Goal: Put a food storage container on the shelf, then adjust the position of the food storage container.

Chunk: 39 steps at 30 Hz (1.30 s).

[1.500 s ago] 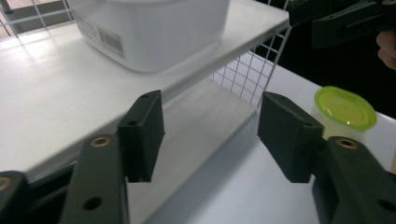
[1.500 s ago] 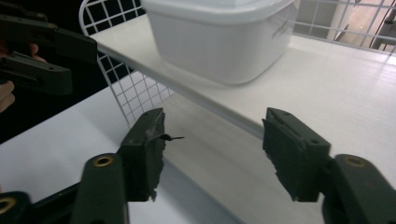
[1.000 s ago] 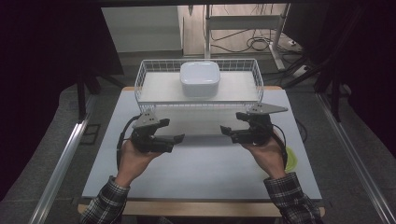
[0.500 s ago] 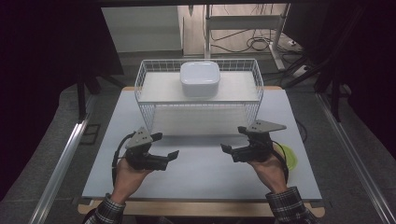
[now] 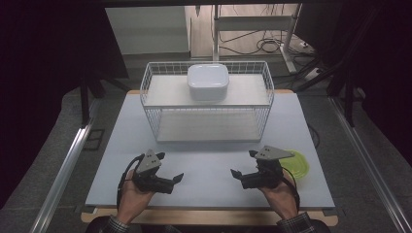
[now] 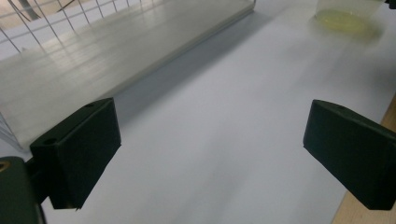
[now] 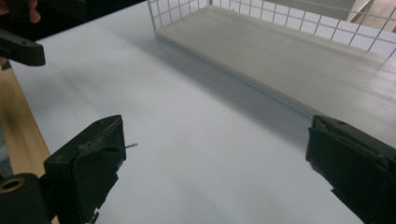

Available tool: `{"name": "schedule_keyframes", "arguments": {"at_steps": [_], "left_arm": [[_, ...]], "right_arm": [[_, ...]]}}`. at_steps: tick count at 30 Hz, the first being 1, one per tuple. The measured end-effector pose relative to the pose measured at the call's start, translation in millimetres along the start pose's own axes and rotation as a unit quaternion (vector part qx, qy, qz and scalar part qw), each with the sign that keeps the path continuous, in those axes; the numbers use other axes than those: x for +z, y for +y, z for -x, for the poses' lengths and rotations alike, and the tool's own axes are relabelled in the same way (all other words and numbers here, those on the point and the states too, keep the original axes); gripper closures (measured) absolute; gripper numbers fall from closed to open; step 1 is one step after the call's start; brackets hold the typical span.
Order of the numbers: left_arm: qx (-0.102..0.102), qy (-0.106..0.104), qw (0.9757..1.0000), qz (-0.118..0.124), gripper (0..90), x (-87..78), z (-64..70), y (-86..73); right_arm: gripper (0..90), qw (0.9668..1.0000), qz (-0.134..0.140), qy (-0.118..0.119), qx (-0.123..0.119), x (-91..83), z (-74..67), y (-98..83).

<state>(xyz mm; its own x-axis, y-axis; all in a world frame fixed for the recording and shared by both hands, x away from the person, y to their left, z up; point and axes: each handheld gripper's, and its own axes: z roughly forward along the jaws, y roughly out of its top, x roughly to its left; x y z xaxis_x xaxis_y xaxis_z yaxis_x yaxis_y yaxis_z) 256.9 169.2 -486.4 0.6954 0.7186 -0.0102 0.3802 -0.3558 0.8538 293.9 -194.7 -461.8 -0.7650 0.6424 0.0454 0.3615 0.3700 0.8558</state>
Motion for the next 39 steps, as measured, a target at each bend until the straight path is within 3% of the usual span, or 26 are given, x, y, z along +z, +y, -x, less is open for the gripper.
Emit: {"name": "schedule_keyframes", "arguments": {"at_steps": [7,15,19,26,28,29,32,37,39], "left_arm": [[-0.008,0.006,0.9998,-0.016,4.1,-0.4,3.2,-19.4],[0.003,0.013,0.9999,-0.011,4.1,-0.3,5.4,-23.1],[0.004,0.010,0.9999,-0.013,4.2,0.6,5.7,-24.3],[0.010,0.006,0.9998,-0.015,4.2,2.3,6.3,-24.6],[0.013,0.006,0.9998,-0.017,4.1,3.2,7.0,-24.8],[0.014,0.006,0.9998,-0.016,4.0,3.4,7.5,-24.7],[0.016,0.004,0.9997,-0.015,3.9,3.5,8.4,-24.4],[0.018,0.003,0.9996,-0.019,4.0,4.0,8.8,-24.5],[0.019,0.003,0.9996,-0.020,4.0,4.2,9.0,-24.6]], "right_arm": [[5.4,0.9997,-0.023,-0.002,-0.006,0.1,-7.3,-19.1],[5.1,0.9990,-0.044,-0.008,0.007,4.6,-2.7,-25.7],[3.2,0.9981,-0.052,-0.028,0.018,4.1,1.1,-26.2],[2.5,0.9958,-0.060,-0.068,0.007,-1.8,4.8,-23.2],[15.2,0.9943,-0.063,-0.086,-0.002,-4.8,6.2,-23.2],[27.9,0.9944,-0.068,-0.082,-0.001,-7.5,7.9,-23.0],[52.2,0.9942,-0.080,-0.072,0.009,-16.5,15.3,-21.8],[80.0,0.9935,-0.071,-0.087,0.018,-33.2,25.8,-20.6],[86.5,0.9934,-0.061,-0.094,0.023,-41.6,31.8,-20.4]]}}
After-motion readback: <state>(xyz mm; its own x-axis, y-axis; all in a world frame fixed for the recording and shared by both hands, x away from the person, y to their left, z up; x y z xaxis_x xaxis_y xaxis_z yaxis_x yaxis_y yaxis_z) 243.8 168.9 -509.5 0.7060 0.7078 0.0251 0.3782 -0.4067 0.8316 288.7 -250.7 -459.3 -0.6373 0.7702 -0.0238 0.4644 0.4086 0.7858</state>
